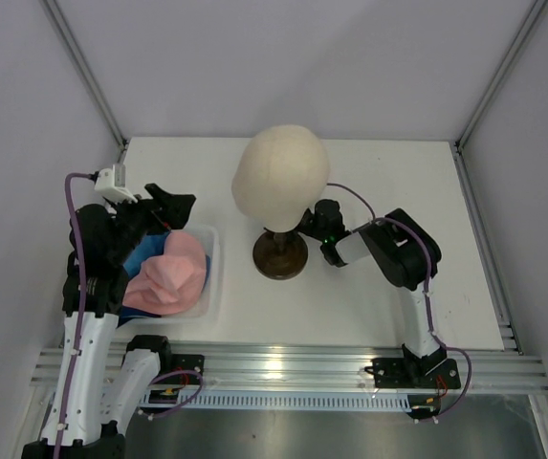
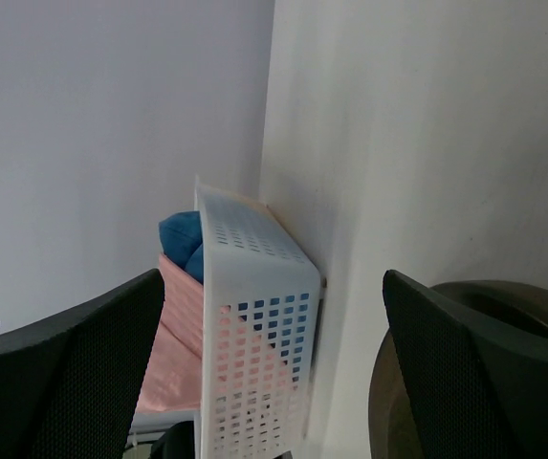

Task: Stack the hats

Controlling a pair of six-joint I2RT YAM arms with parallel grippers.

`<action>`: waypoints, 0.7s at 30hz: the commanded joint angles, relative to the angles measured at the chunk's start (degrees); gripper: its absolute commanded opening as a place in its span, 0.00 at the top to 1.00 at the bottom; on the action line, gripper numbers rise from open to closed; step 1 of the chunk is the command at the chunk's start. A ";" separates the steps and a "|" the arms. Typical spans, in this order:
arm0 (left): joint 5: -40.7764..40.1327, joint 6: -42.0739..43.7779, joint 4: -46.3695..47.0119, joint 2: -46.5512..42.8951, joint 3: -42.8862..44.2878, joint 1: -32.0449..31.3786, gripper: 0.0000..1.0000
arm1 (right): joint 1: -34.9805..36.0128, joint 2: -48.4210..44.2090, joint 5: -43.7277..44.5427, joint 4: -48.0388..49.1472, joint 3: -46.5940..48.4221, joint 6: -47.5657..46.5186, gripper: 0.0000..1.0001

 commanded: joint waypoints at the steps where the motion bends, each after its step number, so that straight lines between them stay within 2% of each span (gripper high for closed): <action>1: -1.23 1.37 0.38 -0.22 1.83 0.60 0.00 | -0.27 0.27 -2.06 -6.30 2.26 -4.45 0.01; 6: -1.50 1.46 0.12 0.31 2.01 0.60 0.01 | -4.57 -3.60 -6.72 -21.12 4.20 -15.59 0.00; 9: -1.67 1.37 -0.14 1.01 2.10 0.60 0.01 | -8.25 -7.46 -6.56 -28.86 4.02 -21.40 0.01; 14: -2.72 1.55 -1.28 2.68 2.71 0.60 0.00 | -17.40 -12.03 -6.91 -36.27 4.64 -24.41 0.01; 17: -3.78 1.63 -2.25 3.38 3.32 0.60 0.01 | -23.03 -15.81 -4.54 -43.54 4.11 -28.62 0.01; 21: -7.11 2.60 -3.74 3.83 4.03 0.60 0.01 | -29.44 -25.54 -0.58 -52.51 4.20 -34.17 0.01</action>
